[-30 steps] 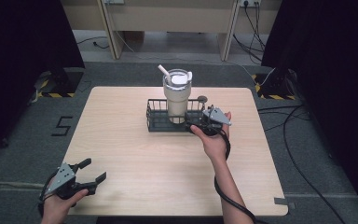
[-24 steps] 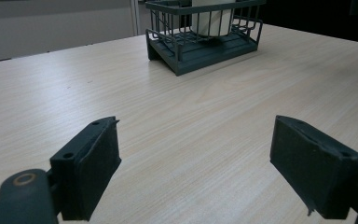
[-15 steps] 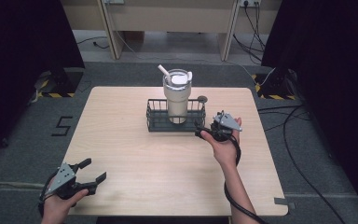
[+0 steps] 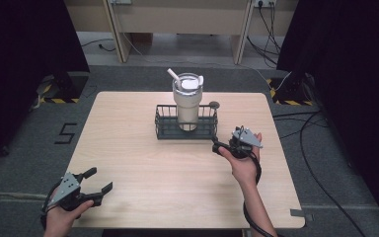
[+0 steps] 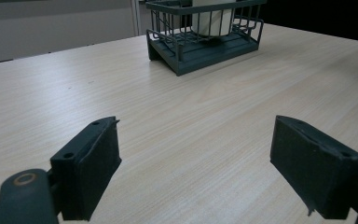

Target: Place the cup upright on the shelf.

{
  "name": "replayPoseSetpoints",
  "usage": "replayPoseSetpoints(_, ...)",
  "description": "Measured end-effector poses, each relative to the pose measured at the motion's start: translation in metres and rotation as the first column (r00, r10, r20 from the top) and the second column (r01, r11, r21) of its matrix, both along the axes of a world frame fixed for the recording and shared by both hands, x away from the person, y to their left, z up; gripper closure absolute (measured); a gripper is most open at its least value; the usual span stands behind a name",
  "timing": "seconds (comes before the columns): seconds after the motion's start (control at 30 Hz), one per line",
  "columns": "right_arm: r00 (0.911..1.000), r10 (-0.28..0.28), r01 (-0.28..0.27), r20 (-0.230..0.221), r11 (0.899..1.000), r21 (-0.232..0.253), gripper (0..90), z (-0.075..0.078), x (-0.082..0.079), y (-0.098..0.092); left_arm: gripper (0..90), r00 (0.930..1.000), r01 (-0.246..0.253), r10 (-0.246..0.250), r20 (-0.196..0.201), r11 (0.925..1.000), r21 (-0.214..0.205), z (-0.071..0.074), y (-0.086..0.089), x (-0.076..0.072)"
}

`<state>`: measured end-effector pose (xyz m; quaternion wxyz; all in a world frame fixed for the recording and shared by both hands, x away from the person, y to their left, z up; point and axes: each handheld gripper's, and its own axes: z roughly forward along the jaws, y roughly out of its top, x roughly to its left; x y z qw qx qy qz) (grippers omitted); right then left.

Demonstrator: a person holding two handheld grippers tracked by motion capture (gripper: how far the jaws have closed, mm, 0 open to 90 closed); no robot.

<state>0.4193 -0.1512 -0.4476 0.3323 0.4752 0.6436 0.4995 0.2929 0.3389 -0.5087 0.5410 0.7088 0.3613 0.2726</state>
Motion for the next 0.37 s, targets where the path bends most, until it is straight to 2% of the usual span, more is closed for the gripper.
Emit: replayPoseSetpoints(0.37, 1.0, 0.008, -0.008, -0.006, 1.0, 0.006, 13.9, -0.012, -0.007, 0.0, 14.9, 1.0, 0.007, -0.007, 0.004, 1.0, 0.001, 0.0, -0.002, 0.0)
